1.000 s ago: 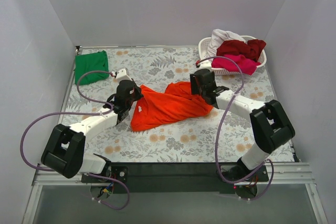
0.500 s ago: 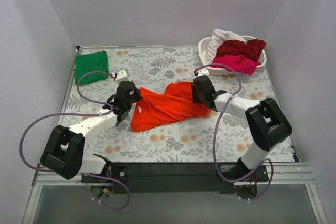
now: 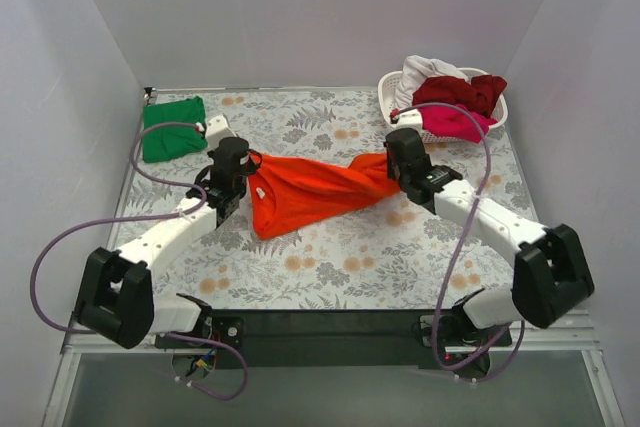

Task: Fold and stack the t-shirts
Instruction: Flatten the tshirt out

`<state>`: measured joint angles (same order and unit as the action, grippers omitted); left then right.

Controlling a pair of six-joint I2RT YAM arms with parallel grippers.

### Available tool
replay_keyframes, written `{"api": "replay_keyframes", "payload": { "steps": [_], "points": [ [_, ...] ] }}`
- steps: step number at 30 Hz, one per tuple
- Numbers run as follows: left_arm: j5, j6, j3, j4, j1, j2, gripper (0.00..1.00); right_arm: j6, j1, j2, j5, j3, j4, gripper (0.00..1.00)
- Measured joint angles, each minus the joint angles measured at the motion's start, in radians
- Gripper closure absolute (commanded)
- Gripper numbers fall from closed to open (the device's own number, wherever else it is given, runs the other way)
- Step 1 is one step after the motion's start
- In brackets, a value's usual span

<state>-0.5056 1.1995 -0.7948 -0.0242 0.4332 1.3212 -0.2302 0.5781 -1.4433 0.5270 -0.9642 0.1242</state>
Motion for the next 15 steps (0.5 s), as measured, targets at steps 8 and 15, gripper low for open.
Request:
{"api": "replay_keyframes", "payload": {
  "steps": [8, 15],
  "points": [
    [-0.08, -0.014, 0.013, -0.003, -0.05, -0.312, 1.0, 0.003, -0.009, 0.37, 0.064, 0.006, 0.041, 0.99],
    [-0.05, 0.08, 0.246, 0.088, -0.05, -0.436, 0.48, -0.084, 0.001, 0.49, 0.013, 0.263, 0.141, 0.6]
  ]
}}
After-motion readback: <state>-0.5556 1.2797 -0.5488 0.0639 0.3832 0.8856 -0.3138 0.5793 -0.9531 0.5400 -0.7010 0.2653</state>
